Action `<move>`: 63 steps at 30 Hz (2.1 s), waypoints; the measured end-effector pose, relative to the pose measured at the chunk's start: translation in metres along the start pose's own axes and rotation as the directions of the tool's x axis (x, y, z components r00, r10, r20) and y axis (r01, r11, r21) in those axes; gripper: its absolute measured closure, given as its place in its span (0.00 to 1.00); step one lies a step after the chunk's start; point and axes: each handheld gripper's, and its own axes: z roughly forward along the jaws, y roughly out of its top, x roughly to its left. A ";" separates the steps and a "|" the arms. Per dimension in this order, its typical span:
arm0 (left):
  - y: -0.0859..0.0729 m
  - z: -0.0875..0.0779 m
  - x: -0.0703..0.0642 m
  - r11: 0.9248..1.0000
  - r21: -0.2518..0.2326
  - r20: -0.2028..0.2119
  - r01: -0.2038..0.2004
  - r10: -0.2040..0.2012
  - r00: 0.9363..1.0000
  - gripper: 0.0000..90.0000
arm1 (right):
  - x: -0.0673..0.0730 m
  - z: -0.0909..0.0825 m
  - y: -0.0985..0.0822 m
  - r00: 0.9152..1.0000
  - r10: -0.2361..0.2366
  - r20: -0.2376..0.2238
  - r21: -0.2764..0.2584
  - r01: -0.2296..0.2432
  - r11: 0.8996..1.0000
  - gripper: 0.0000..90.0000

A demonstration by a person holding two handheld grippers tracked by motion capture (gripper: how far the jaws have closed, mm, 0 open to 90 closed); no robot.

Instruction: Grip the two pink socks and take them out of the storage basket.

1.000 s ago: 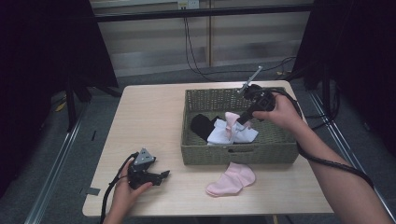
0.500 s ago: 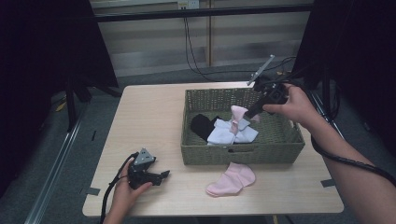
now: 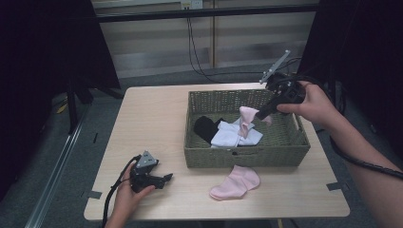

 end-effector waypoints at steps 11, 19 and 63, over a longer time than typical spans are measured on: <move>0.000 0.000 0.000 1.000 0.000 0.000 0.000 0.000 1.000 0.22 | 0.013 -0.015 0.002 1.000 -0.027 -0.007 0.001 0.027 1.000 0.93; 0.000 0.000 0.000 1.000 0.000 0.000 0.000 0.000 1.000 0.22 | 0.028 -0.019 0.002 0.998 -0.061 -0.026 0.001 0.061 0.998 0.93; 0.000 0.000 0.000 1.000 0.007 0.003 -0.005 0.005 1.000 0.22 | 0.079 0.041 -0.016 0.967 -0.191 -0.167 0.091 0.208 0.974 0.90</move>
